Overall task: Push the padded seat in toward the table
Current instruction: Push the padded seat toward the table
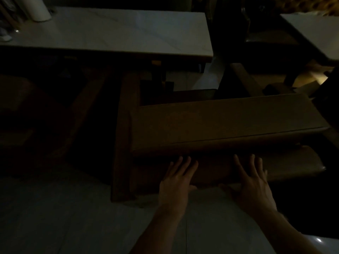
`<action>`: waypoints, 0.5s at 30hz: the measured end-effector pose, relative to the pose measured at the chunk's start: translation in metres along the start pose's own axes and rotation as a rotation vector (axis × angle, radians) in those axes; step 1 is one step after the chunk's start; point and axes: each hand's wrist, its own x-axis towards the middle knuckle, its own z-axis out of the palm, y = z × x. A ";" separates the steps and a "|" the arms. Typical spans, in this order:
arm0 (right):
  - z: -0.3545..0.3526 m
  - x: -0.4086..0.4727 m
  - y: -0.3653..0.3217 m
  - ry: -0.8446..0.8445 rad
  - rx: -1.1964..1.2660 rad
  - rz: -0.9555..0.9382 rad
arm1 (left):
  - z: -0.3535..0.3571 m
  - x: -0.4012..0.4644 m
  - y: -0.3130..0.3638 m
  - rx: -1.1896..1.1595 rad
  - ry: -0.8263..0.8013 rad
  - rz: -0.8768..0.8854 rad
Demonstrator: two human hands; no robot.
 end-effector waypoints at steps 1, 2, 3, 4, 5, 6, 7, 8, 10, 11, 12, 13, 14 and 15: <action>0.000 0.001 -0.009 -0.016 -0.003 0.003 | -0.003 0.003 -0.009 -0.030 -0.016 -0.009; 0.000 0.003 -0.017 -0.030 -0.003 0.007 | -0.007 0.005 -0.017 -0.045 -0.020 -0.017; 0.001 0.006 -0.026 -0.038 0.002 0.008 | -0.012 0.007 -0.025 -0.050 -0.019 -0.021; 0.000 0.007 -0.032 -0.042 0.010 0.012 | -0.015 0.009 -0.030 -0.055 -0.021 -0.016; 0.001 0.009 -0.037 -0.042 0.017 0.018 | -0.018 0.011 -0.034 -0.061 -0.022 -0.007; 0.002 0.010 -0.042 -0.040 0.021 0.020 | -0.019 0.012 -0.039 -0.064 -0.015 0.000; 0.002 0.011 -0.046 -0.040 0.024 0.021 | -0.020 0.013 -0.044 -0.062 -0.012 0.007; 0.003 0.012 -0.049 -0.039 0.031 0.021 | -0.020 0.014 -0.048 -0.055 -0.012 0.012; 0.005 0.014 -0.051 -0.026 0.046 0.022 | -0.018 0.015 -0.052 -0.044 -0.010 0.023; 0.006 0.015 -0.050 -0.015 0.049 0.020 | -0.017 0.015 -0.054 -0.045 -0.003 0.027; 0.007 0.016 -0.049 -0.008 0.052 0.018 | -0.016 0.015 -0.055 -0.049 0.002 0.029; 0.009 0.017 -0.049 -0.004 0.054 0.016 | -0.016 0.015 -0.055 -0.052 0.006 0.031; 0.011 0.018 -0.048 0.001 0.057 0.015 | -0.015 0.015 -0.055 -0.051 0.012 0.031; 0.014 0.020 -0.047 0.005 0.061 0.017 | -0.015 0.015 -0.056 -0.047 0.018 0.031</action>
